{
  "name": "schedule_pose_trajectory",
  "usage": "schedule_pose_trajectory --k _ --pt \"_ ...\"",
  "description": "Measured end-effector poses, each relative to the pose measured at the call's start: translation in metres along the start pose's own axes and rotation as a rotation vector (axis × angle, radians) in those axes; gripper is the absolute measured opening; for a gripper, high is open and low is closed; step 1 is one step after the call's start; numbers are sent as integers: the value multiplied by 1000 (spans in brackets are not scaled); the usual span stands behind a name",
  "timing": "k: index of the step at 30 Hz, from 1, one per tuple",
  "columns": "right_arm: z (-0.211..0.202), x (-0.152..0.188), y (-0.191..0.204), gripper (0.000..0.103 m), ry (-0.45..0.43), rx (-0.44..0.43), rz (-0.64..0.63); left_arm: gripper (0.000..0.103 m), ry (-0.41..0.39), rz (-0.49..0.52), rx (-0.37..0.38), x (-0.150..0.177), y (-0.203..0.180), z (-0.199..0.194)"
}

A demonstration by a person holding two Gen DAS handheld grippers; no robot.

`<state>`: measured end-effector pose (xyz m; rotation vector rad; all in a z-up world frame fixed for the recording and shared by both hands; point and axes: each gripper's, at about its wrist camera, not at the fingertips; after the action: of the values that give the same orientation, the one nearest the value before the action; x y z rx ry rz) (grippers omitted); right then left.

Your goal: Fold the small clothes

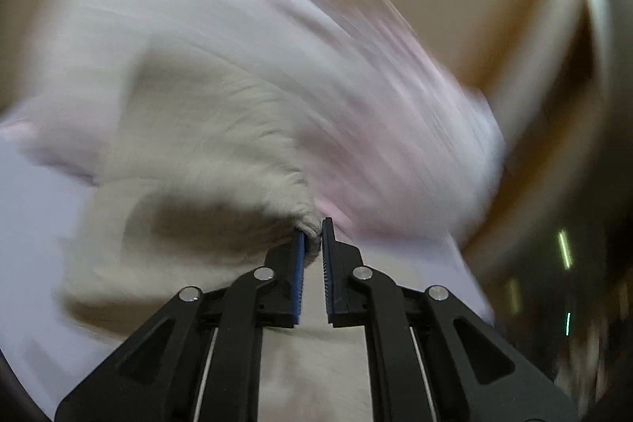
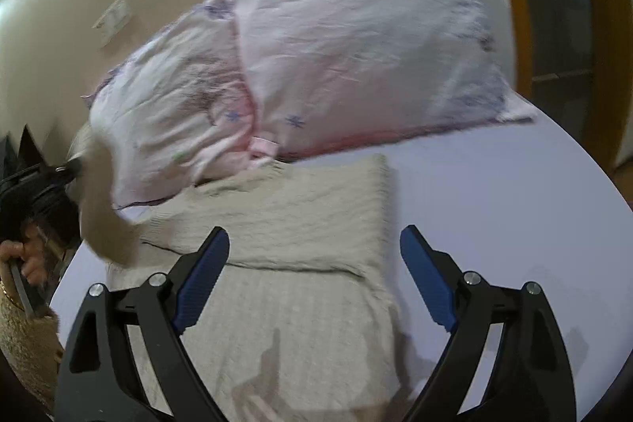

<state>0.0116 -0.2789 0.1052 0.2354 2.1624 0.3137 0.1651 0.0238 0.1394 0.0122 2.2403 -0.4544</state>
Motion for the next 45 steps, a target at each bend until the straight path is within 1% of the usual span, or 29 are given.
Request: schedule_pose_trajectory --k 1,3,4,6,8,10,11,12,13,14,15,16,17,19,21,23,25,26,27,32,33,34,35,36,37,38,40,42,45 --pt "-4 3 -6 88 9 16 15 7 90 93 45 16 -37 27" --pt "-15 10 -15 88 27 23 37 7 218 224 102 50 -82 57" --pt "-20 14 -18 88 31 20 40 7 237 255 113 61 -89 59" --pt "-34 21 -24 89 46 12 39 7 223 286 113 76 -84 45" --pt "-46 31 -27 91 68 -19 41 7 204 266 101 80 -62 22" --pt "-57 42 -30 91 99 -103 66 9 186 222 95 84 -28 -12" --pt "-62 48 -30 91 111 -155 84 14 172 200 89 87 -12 -30" --pt "-70 58 -30 91 130 -236 112 17 156 180 75 94 7 -53" --pt "-76 64 -30 91 141 -288 129 30 145 167 65 100 22 -70" --pt "-81 71 -30 91 154 -334 144 47 127 146 45 115 44 -99" --pt "-89 82 -30 91 177 -394 167 55 116 129 27 126 58 -118" --pt "-95 90 -29 91 195 -426 182 63 112 115 10 134 71 -131" --pt "-99 98 -30 91 217 -450 198 66 117 78 -14 153 90 -151" --pt "-108 119 -35 90 277 -470 242 67 156 12 -12 176 115 -168" --pt "-112 140 -43 87 335 -451 295 67 220 -62 2 205 139 -182" --pt "-107 153 -53 79 369 -448 366 67 277 -105 11 230 155 -186" --pt "-95 169 -69 73 381 -484 480 67 304 -127 25 242 160 -182" --pt "-88 173 -73 68 382 -505 517 67 314 -140 38 246 160 -178" --pt "-79 179 -77 66 385 -534 555 67 322 -160 48 251 162 -171" --pt "-49 197 -63 60 404 -652 600 67 373 -232 109 267 161 -137" --pt "-46 198 -59 58 407 -668 602 67 382 -249 127 269 159 -127" --pt "-45 199 -59 50 409 -677 602 67 387 -264 147 270 157 -122" --pt "-44 200 -58 36 413 -691 604 64 391 -282 170 272 156 -118" --pt "-41 201 -53 28 418 -708 603 61 395 -303 198 273 153 -114" --pt "-42 201 -54 13 421 -720 597 46 399 -318 214 274 151 -110" --pt "-43 201 -52 8 419 -728 590 28 409 -336 224 276 150 -108" --pt "-49 194 -47 7 391 -734 551 9 422 -380 252 277 148 -107" --pt "-56 183 -41 7 357 -742 515 8 390 -381 266 270 142 -112" --pt "-71 148 -30 7 277 -754 424 7 324 -317 266 241 128 -121"
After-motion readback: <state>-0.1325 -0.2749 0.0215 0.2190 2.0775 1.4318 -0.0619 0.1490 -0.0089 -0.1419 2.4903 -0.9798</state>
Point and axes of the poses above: each gripper's, at about its wrist camera, not at the fingertips, and z roughly the way its jaws point, y to its left, x to its underside, and after that the axes turned 13 degrees about -x, right-handed
